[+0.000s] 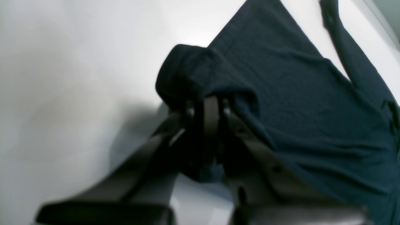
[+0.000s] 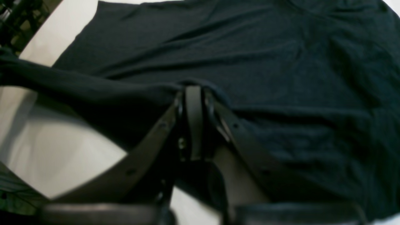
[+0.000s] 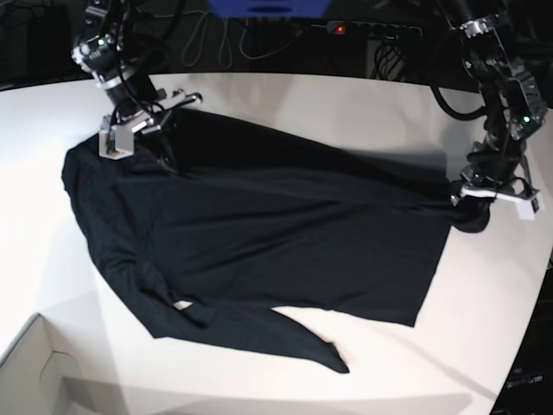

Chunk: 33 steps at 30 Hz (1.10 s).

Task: Layout the t-shirt on the table in an organized manner, then fold the t-shirt properly
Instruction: 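Pull the shirt edge with both grippers to straighten the body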

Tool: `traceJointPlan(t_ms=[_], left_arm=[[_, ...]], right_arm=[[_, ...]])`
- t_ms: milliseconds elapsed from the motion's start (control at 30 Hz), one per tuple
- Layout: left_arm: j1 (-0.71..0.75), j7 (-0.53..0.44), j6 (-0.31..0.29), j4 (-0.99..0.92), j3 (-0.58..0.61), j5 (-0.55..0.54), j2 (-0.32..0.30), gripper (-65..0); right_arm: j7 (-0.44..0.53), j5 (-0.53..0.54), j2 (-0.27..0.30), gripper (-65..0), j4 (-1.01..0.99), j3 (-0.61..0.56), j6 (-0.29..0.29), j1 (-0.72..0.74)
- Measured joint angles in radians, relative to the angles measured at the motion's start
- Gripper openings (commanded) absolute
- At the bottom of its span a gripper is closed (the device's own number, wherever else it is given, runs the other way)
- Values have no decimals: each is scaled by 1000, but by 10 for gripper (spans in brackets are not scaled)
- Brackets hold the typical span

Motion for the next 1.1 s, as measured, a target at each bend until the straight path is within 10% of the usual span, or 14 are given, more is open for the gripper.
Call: traceJointPlan(t_ms=[900,1100], left_arm=[[-240,-5,1,-337,65,11,-34,-647],[-272,-8,1,-367,66,8,-35,-427]], right_arm=[[4,-3,63,-650,-201,-1,0,151],[-105,-4,121,-516,-202,-20,0,159]])
